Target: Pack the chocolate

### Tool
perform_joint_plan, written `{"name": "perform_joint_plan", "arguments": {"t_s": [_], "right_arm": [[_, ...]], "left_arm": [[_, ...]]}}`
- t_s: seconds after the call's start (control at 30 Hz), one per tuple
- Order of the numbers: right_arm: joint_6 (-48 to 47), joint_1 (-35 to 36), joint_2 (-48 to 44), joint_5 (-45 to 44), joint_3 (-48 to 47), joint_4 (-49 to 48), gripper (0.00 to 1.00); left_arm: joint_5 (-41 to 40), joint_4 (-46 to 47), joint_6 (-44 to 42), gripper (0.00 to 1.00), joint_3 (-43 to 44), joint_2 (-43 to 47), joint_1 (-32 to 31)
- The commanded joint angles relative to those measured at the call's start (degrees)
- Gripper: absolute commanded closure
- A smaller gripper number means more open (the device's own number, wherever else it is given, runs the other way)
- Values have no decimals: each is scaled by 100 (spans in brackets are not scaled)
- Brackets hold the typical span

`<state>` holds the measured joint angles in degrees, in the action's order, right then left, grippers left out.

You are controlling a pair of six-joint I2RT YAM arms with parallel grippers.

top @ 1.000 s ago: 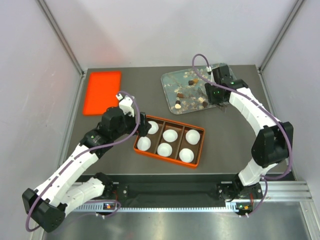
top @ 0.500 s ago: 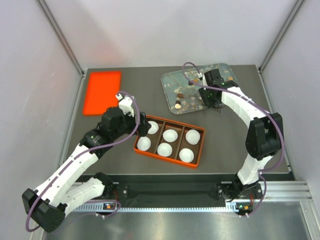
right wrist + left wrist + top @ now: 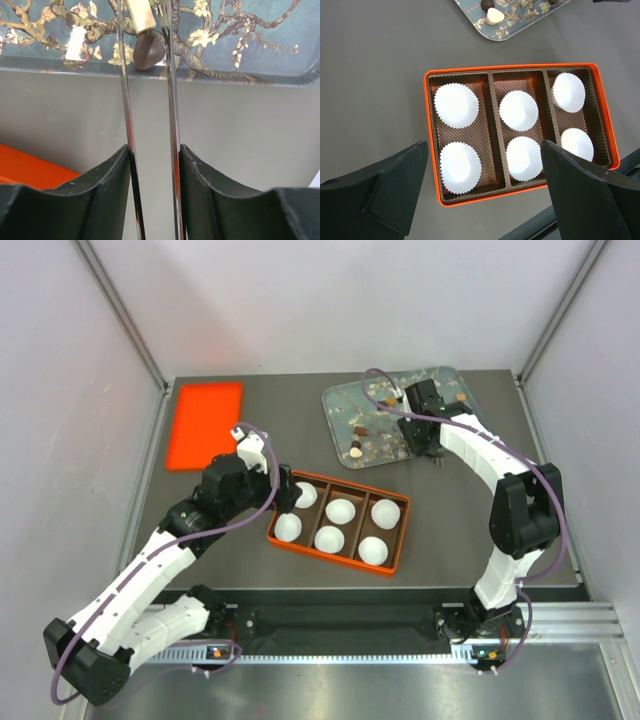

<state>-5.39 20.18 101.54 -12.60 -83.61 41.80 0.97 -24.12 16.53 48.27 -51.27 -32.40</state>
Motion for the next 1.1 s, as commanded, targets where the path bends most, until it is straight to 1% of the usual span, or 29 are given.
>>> {"name": "perform_joint_plan", "arguments": {"t_s": [0.0,0.1,0.33,0.37,0.5,0.53,0.63,0.83,0.9,0.93,1.07], "right_arm": [[-33,82,-20,12,3,-41,59],[-33,82,-46,74,82,3,62],[-24,82,15,117,100,65,63],[-15,82,15,126,82,82,64],[38,108,-20,100,-93,161,73],[55,117,-20,82,-137,162,74],[231,161,-64,3,-269,206,76],[459,451,-266,-32,-489,241,78],[504,574,-362,-67,-594,249,78],[739,626,-406,-50,-629,241,78],[1030,1012,-652,-15,-788,223,78]], "left_arm": [[-45,74,-63,1,86,134,-20],[-53,74,-71,1,86,143,-20],[-45,83,-63,1,95,161,-20],[-45,92,-71,1,103,161,-20],[-44,57,-71,1,104,169,-20],[-45,56,-71,1,112,170,-20],[-369,57,-80,1,112,248,-20],[-809,-14,-54,1,121,450,-12],[-809,47,-1,1,112,599,-12],[-792,82,42,1,95,670,-12],[-625,250,122,1,7,1073,6]]}}
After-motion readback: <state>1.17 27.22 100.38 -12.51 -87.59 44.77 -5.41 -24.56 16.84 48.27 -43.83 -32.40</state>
